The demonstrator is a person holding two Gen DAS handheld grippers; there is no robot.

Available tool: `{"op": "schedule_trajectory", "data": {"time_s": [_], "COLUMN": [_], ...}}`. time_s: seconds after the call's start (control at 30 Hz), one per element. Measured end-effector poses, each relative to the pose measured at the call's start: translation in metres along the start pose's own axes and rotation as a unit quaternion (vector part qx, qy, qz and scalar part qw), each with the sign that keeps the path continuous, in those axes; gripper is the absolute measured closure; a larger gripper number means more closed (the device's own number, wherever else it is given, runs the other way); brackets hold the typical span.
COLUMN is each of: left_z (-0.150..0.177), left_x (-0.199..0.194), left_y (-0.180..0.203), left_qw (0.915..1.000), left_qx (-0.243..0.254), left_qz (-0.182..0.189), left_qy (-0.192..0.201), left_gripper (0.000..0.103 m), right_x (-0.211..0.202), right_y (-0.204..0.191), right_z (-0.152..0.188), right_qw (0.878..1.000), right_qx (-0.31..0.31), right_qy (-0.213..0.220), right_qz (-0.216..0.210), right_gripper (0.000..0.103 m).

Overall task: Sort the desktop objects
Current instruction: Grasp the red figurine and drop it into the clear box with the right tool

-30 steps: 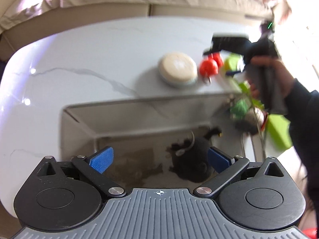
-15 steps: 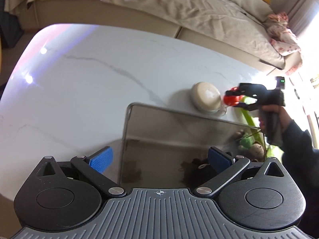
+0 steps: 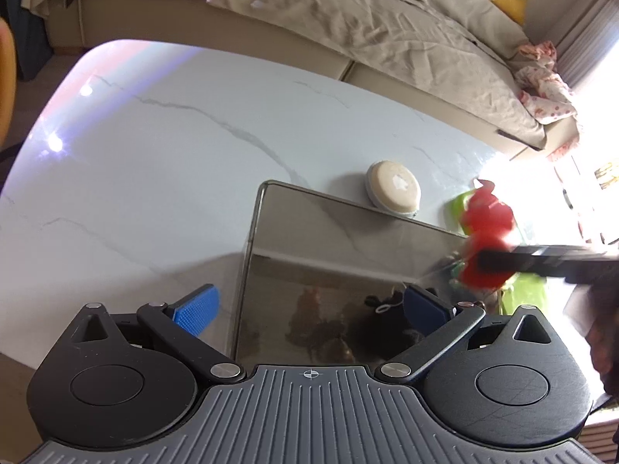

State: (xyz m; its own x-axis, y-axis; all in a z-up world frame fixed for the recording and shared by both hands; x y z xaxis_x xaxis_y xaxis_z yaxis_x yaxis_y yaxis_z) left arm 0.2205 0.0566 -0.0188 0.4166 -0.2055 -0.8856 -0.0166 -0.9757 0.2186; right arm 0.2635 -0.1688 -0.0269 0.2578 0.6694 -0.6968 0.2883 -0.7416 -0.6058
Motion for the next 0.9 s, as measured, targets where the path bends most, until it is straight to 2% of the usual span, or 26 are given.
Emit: {"op": "schedule_trajectory", "data": {"time_s": [0.13,0.27,0.37,0.47,0.57,0.63,0.73,0.8,0.87,0.9], "left_z": [-0.003,-0.002,0.0,-0.001,-0.006,-0.01,-0.017,-0.019,-0.019,-0.02], "left_x": [-0.017,-0.034,-0.035,-0.027,-0.018,-0.012,-0.006,-0.001,0.005,0.008], "left_y": [-0.007,-0.023,-0.036,-0.045,-0.043,-0.036,-0.019,-0.006,0.01,0.018], "left_qw": [0.9994,0.9985,0.9982,0.9986,0.9992,0.9995,0.9996,0.9995,0.9992,0.999], "left_qx": [0.014,0.017,0.01,-0.003,-0.01,-0.004,0.011,0.024,0.037,0.044], "left_qz": [-0.027,-0.04,-0.047,-0.046,-0.036,-0.029,-0.025,-0.019,-0.011,-0.007], "left_qy": [0.019,0.035,0.035,0.026,0.016,0.013,0.011,0.007,0.0,-0.004], "left_gripper": [0.0,0.0,0.0,0.0,0.0,0.0,0.0,0.0,0.0,0.0], "right_x": [0.072,0.135,0.153,0.157,0.15,0.138,0.101,0.056,0.013,-0.009], "right_y": [-0.009,0.002,0.006,0.008,0.012,0.014,0.014,0.009,0.025,0.033], "right_z": [0.018,0.037,0.045,0.045,0.044,0.044,0.041,0.034,0.035,0.035], "right_qw": [0.996,0.982,0.973,0.97,0.97,0.973,0.982,0.991,0.993,0.992], "right_qx": [-0.01,-0.035,-0.048,-0.045,-0.038,-0.019,0.011,0.013,-0.018,-0.034], "right_qy": [-0.086,-0.157,-0.185,-0.196,-0.197,-0.195,-0.169,-0.123,-0.076,-0.053], "right_qz": [0.034,0.102,0.133,0.136,0.138,0.125,0.087,0.045,0.084,0.106], "right_gripper": [0.05,0.05,0.049,0.049,0.045,0.024,0.022,0.022,0.02,0.013]}}
Point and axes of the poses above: each gripper's, at about its wrist camera, not at the fingertips, and x roughly the way its jaws point, y to its right, z to its underside, the point moved 6 cm from there along x, roughly the way its jaws point, and after that the axes turned 7 degrees about -z, right-handed, at the moved point
